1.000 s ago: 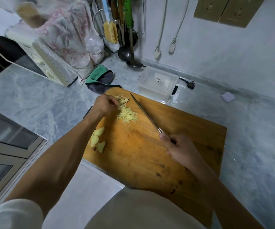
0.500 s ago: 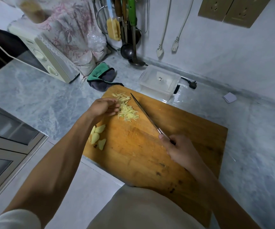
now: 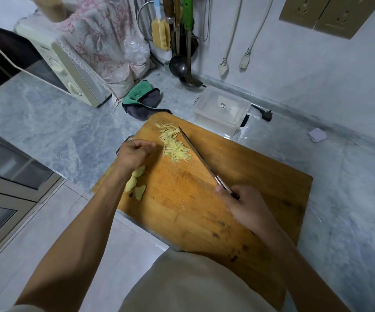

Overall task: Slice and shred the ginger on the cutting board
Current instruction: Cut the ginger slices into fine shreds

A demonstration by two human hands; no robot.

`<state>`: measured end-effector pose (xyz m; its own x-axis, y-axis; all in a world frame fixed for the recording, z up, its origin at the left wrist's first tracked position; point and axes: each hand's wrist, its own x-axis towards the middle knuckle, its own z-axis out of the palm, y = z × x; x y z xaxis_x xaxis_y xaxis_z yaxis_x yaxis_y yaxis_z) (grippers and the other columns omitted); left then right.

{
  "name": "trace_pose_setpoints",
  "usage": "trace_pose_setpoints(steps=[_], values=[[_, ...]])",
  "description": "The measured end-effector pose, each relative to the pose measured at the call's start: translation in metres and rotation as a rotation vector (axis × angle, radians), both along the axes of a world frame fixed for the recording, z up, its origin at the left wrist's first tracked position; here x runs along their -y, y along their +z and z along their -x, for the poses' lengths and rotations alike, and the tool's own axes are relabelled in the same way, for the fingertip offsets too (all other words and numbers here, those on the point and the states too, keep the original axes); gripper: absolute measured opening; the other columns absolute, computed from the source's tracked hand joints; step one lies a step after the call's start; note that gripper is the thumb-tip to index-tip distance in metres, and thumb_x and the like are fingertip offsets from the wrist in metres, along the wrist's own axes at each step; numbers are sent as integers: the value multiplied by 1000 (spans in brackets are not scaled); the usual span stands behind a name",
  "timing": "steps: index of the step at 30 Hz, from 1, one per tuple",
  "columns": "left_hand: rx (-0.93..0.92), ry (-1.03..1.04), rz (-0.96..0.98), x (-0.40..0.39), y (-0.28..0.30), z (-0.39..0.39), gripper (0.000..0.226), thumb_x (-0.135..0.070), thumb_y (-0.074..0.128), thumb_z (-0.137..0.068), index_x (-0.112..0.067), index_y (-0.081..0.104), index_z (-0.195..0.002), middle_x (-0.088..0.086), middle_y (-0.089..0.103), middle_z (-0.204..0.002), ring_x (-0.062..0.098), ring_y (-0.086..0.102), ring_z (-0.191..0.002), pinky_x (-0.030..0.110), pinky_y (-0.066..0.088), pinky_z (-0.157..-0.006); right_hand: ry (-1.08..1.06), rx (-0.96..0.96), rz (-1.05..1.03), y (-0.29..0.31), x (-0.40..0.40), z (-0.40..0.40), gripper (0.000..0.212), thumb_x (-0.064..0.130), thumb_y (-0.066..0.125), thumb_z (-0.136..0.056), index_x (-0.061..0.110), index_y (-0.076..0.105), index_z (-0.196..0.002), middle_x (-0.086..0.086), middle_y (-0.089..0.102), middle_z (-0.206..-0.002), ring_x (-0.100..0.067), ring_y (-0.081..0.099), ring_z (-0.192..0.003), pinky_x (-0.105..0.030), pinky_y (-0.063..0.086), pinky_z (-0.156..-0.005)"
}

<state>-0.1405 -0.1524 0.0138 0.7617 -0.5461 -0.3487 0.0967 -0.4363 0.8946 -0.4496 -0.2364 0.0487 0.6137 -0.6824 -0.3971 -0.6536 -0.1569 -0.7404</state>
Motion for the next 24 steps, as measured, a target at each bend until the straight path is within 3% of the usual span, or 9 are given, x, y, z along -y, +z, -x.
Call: trace_pose_setpoints(steps=[2, 6, 9, 11, 14, 20, 24], values=[[67, 28, 16, -18, -5, 6, 9, -13, 68, -92, -17, 75, -88, 4, 75, -91, 17, 70, -84, 27, 57, -77, 8, 20, -10, -2, -2, -2, 61, 67, 50, -90, 11, 54, -68, -1, 52, -58, -13, 50, -51, -32, 41, -57], [232, 123, -72, -64, -15, 35, 12, -14, 64, -95, -18, 74, -92, -5, 72, -90, 9, 66, -74, 21, 56, -61, 32, 74, -51, -7, -8, -8, 71, 67, 47, -91, -2, 57, -75, -2, 52, -58, -17, 51, -53, -35, 41, -57], [331, 163, -184, -92, -29, 51, 15, -12, 65, -92, -19, 76, -100, -3, 70, -107, 12, 65, -90, 27, 53, -82, 67, 101, -51, -10, -13, -17, 69, 66, 48, -94, 1, 59, -73, -3, 54, -57, -17, 52, -51, -37, 42, -56], [353, 165, -231, -103, -38, 61, 20, -8, 64, -90, -16, 75, -105, -3, 66, -113, 11, 62, -95, 19, 46, -85, 81, 103, -24, -11, -16, -23, 66, 61, 49, -97, 0, 58, -73, -10, 55, -57, -17, 52, -51, -39, 43, -55], [371, 194, -224, -113, -46, 74, 23, -7, 64, -89, -16, 75, -107, 1, 67, -116, 16, 64, -102, 20, 44, -90, 103, 90, 32, -9, -23, -35, 67, 57, 50, -99, -4, 57, -73, -20, 59, -64, -17, 52, -51, -42, 47, -55], [450, 140, -246, -112, -48, 57, 29, -6, 61, -89, -10, 72, -115, 10, 67, -119, 21, 67, -100, 22, 48, -87, 103, 105, 30, -19, -35, -44, 70, 61, 54, -95, -4, 48, -68, -6, 47, -54, -18, 47, -49, -46, 46, -53], [477, -3, -413, -104, -52, 31, 32, -25, 67, -89, -18, 69, -120, 15, 62, -117, 26, 62, -93, 29, 49, -80, 111, 90, 61, -18, -41, -41, 78, 75, 48, -85, 0, 46, -66, -1, 46, -51, -16, 47, -47, -45, 46, -51]])
